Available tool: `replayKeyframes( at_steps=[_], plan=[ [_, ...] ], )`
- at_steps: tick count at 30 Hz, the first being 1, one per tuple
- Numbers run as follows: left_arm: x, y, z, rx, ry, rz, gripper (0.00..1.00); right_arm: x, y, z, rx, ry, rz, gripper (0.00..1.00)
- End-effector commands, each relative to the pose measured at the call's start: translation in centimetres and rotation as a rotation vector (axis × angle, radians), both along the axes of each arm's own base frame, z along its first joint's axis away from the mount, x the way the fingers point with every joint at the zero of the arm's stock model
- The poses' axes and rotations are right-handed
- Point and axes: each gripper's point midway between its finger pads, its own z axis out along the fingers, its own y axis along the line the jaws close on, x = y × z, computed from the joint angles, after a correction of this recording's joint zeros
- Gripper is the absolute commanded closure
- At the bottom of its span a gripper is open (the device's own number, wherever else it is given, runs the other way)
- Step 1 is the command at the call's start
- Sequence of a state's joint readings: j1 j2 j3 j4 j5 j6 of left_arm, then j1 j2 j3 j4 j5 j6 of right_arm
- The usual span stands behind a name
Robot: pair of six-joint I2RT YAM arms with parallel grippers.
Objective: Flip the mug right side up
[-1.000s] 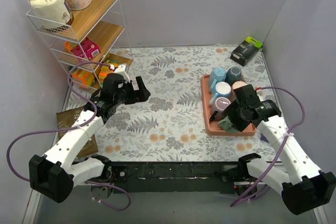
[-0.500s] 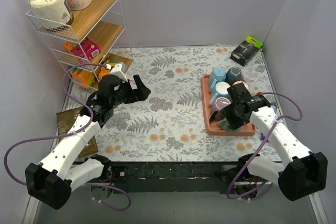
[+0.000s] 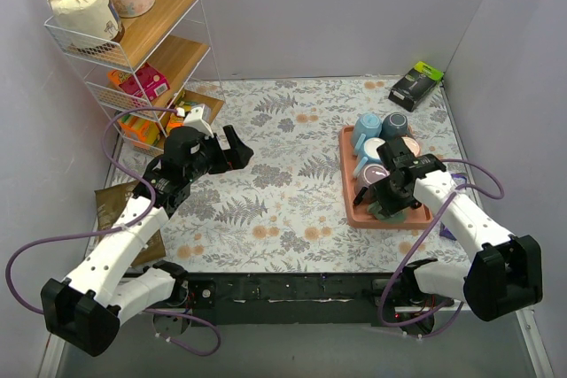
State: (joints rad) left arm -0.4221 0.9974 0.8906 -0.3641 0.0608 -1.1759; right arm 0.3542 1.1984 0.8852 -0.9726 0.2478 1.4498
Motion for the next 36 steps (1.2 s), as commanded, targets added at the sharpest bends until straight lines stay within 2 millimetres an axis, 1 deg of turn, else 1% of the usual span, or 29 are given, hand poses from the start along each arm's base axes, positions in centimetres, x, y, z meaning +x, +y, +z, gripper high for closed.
replayKeyframes(
  at_steps=[1,5,7,10,11,16,23,24,26,27,29,30,31,32,36],
  plan=[
    [-0.1,0.5,1.0,-0.013,-0.046,0.025,0.02,0.7,0.0,-0.4,-0.006,-0.013,-0.042,0.5],
    [-0.2,0.6,1.2,-0.019,-0.053,0.031,0.02,1.1,0.0,-0.4,-0.009,-0.031,-0.046,0.53],
    [-0.1,0.7,1.6,-0.02,-0.061,0.038,0.02,0.8,0.0,-0.7,-0.009,-0.013,-0.046,0.55],
    [0.0,0.8,2.8,-0.033,-0.089,0.047,0.02,0.5,-0.1,-1.0,-0.01,0.001,-0.051,0.56],
    [0.4,1.2,3.0,-0.026,-0.099,0.076,0.02,0.4,-0.2,-1.0,-0.014,0.005,-0.056,0.56],
    [0.5,1.4,4.1,-0.035,-0.127,0.084,0.02,0.0,-0.5,-1.6,-0.031,0.032,-0.077,0.56],
    [0.4,1.6,4.1,-0.029,-0.133,0.094,0.02,-0.3,-0.9,-2.2,-0.051,0.044,-0.094,0.61],
    [0.4,1.6,4.2,-0.029,-0.135,0.093,0.02,-0.4,-1.0,-2.4,-0.057,0.046,-0.095,0.66],
    [0.3,1.6,4.3,-0.032,-0.137,0.091,0.02,-0.4,-1.3,-2.3,-0.064,0.036,-0.097,0.71],
    [0.3,1.6,4.2,-0.032,-0.137,0.091,0.02,-0.4,-1.3,-2.3,-0.066,0.034,-0.097,0.77],
    [0.3,1.6,4.6,-0.042,-0.142,0.092,0.02,-0.4,-1.4,-2.2,-0.068,0.024,-0.1,0.83],
    [0.3,1.5,4.6,-0.044,-0.141,0.09,0.02,-0.3,-1.4,-2.1,-0.069,0.021,-0.1,0.92],
    [0.2,1.5,4.8,-0.049,-0.144,0.088,0.02,-0.3,-1.5,-2.0,-0.069,0.013,-0.1,0.96],
    [0.2,1.4,4.9,-0.055,-0.145,0.085,0.02,-0.3,-1.5,-1.9,-0.069,0.009,-0.099,0.99],
    [-0.1,1.1,5.9,-0.081,-0.156,0.069,0.02,-0.7,-1.8,-1.3,-0.074,0.006,-0.1,0.99]
  ],
)
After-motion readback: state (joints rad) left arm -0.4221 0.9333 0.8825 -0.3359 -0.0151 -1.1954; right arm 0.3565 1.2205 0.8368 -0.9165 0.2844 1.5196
